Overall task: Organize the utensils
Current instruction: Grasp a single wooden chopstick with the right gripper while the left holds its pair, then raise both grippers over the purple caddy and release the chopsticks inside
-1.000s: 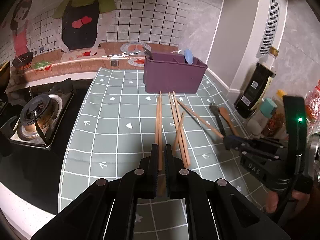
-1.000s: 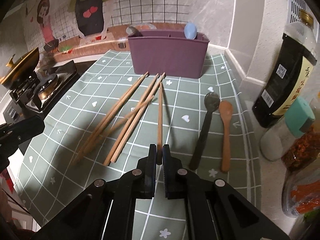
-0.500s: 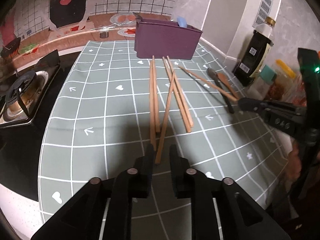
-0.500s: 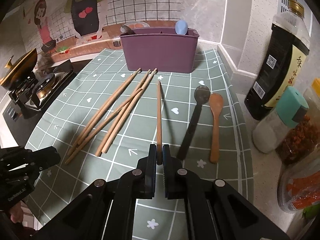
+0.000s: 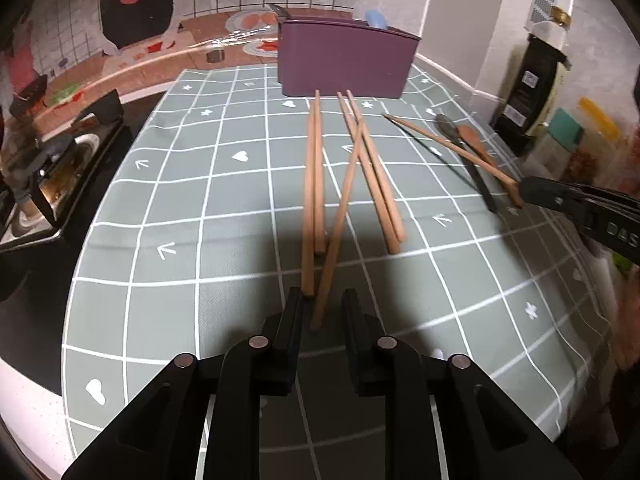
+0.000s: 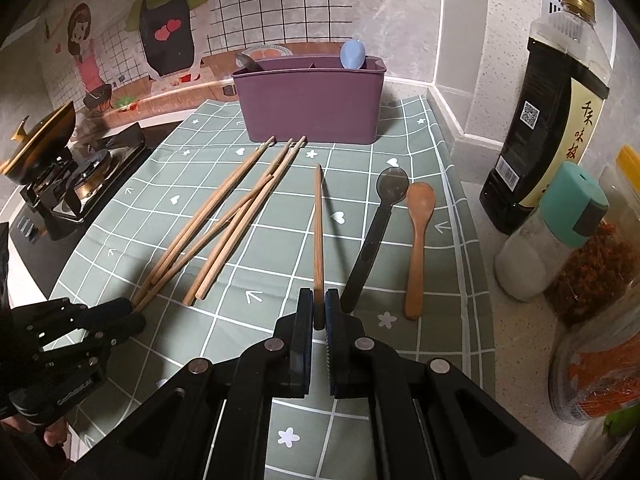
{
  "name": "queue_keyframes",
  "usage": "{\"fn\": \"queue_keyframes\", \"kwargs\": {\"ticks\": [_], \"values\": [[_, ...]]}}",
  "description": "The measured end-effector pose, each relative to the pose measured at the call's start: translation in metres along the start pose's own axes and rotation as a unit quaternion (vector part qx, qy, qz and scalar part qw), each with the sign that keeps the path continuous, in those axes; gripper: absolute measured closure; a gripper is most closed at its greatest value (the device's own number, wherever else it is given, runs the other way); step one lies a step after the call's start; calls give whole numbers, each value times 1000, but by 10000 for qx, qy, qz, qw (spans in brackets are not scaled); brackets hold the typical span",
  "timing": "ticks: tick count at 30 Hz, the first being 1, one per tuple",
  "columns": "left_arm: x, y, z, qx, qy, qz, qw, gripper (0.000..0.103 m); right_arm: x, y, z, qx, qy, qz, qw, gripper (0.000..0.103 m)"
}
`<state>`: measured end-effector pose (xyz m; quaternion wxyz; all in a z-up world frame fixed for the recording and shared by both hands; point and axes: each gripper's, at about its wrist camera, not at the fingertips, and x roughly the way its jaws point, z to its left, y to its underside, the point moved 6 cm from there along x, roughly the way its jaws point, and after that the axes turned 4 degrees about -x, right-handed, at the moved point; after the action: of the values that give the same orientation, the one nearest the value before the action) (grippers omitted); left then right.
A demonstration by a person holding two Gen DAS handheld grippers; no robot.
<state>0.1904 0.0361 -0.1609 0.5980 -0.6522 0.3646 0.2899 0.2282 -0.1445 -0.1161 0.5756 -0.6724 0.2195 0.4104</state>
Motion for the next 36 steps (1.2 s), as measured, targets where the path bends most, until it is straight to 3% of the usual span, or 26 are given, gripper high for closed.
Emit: {"fn": "queue_keyframes", "kwargs": {"ticks": [4, 10, 17, 20, 27, 36], "values": [[-7, -6, 2, -77, -24, -141, 9999, 97, -1, 1, 0, -3, 1, -9, 10000, 97], [-45, -33, 2, -59, 57, -581, 9983, 98, -8, -2, 0, -33, 43, -74, 10000, 97], [-74, -61, 9, -243, 335, -706, 9966, 98, -25, -19, 1, -59, 145, -302, 9994, 97], [-92, -81, 8, -59, 320, -1031, 9941, 98, -38, -31, 0, -99, 218, -494, 9985, 97], [-120, -139, 12, -15, 488, -1595, 9860, 98, -67, -87, -2, -217, 370, -1004, 9940, 98], [-153, -214, 13, -104, 866, -1890, 9781, 99, -111, -177, -6, -202, 428, -1487, 9878, 98]]}}
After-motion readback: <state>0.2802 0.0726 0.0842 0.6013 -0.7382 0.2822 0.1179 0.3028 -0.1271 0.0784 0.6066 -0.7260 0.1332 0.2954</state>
